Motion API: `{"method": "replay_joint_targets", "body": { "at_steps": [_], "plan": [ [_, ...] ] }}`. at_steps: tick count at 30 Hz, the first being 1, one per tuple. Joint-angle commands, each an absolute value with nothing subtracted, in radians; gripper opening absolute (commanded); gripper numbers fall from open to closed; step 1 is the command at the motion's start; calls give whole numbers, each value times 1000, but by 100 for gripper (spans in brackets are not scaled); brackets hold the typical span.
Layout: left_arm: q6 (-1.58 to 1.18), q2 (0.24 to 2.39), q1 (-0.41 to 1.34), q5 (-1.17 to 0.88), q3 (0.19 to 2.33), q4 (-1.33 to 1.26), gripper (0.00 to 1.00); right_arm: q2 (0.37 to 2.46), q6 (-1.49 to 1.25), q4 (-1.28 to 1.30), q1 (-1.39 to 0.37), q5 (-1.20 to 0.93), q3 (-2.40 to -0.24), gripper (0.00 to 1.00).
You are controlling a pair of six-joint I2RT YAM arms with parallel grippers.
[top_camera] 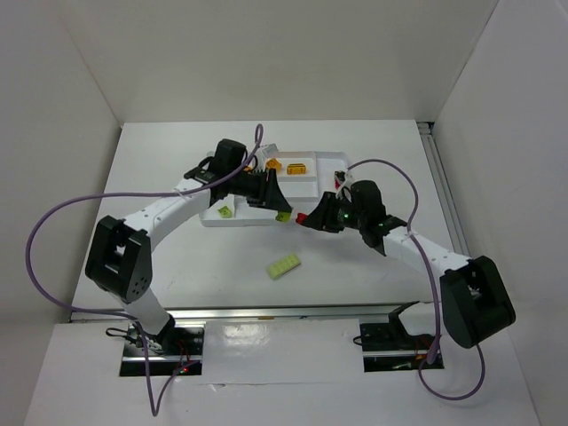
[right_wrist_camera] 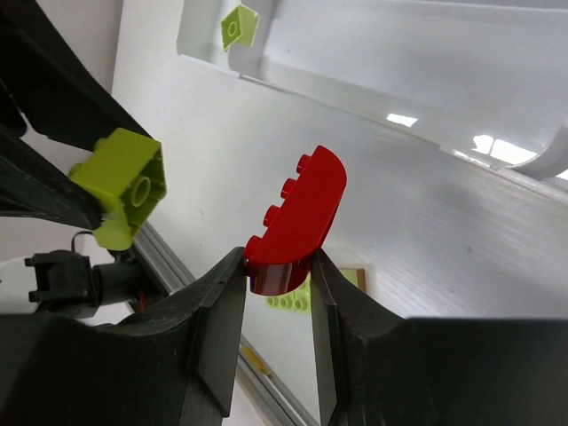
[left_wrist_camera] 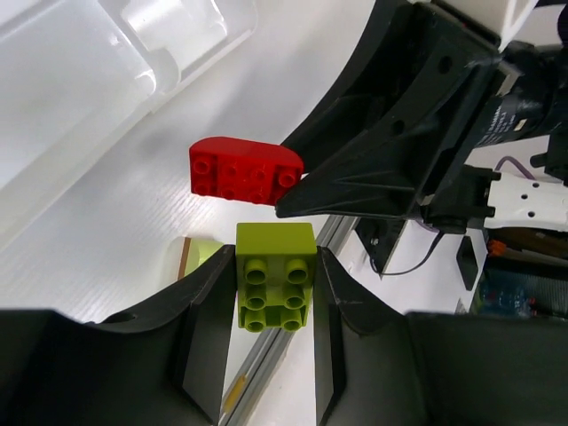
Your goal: Sort the legos into containers by color
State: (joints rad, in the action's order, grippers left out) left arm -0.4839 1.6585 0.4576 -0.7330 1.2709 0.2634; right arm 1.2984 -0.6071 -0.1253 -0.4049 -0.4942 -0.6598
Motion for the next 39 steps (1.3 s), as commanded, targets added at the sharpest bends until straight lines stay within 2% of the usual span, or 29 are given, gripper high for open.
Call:
{"method": "replay_joint_targets", "body": {
  "at_steps": [1, 5, 9, 13, 17, 19, 20, 22, 30, 37, 38, 39],
  "plan": [
    [-492, 1672, 436, -712, 1351, 273, 0, 1272, -563, -60, -399, -361, -710, 10],
    [-457, 1741, 436, -487, 1469, 468, 0, 1276, -528, 78, -399, -51, -827, 11],
    [-466, 1759, 436, -319, 1494, 511, 0, 1357, -506, 71, -399, 139, -920, 11],
    [-466, 1824, 436, -276, 1551, 532, 0, 1471, -497, 51, -388, 225, -988, 11],
    [-457, 1906, 417, -334, 1614, 543, 0, 1571, -525, 25, -388, 284, -1028, 20],
    [-457, 1917, 417, -313, 1643, 543, 0, 1617, -534, 24, -388, 301, -1058, 52],
    [-457, 1934, 417, -292, 1654, 543, 0, 1630, -534, 34, -388, 301, -1074, 65],
    [-457, 1957, 417, -261, 1690, 555, 0, 1641, -534, 67, -388, 310, -1103, 84],
    [-436, 2085, 408, -103, 1813, 614, 0, 1435, -523, 83, -388, 308, -1020, 87],
    [-491, 2218, 399, -60, 1914, 624, 1, 1232, -502, 192, -388, 331, -913, 88],
    [-491, 2227, 399, -51, 1924, 614, 9, 1201, -502, 192, -388, 322, -902, 88],
    [-500, 2236, 399, -51, 1939, 614, 37, 1187, -502, 216, -388, 312, -893, 88]
  ]
}}
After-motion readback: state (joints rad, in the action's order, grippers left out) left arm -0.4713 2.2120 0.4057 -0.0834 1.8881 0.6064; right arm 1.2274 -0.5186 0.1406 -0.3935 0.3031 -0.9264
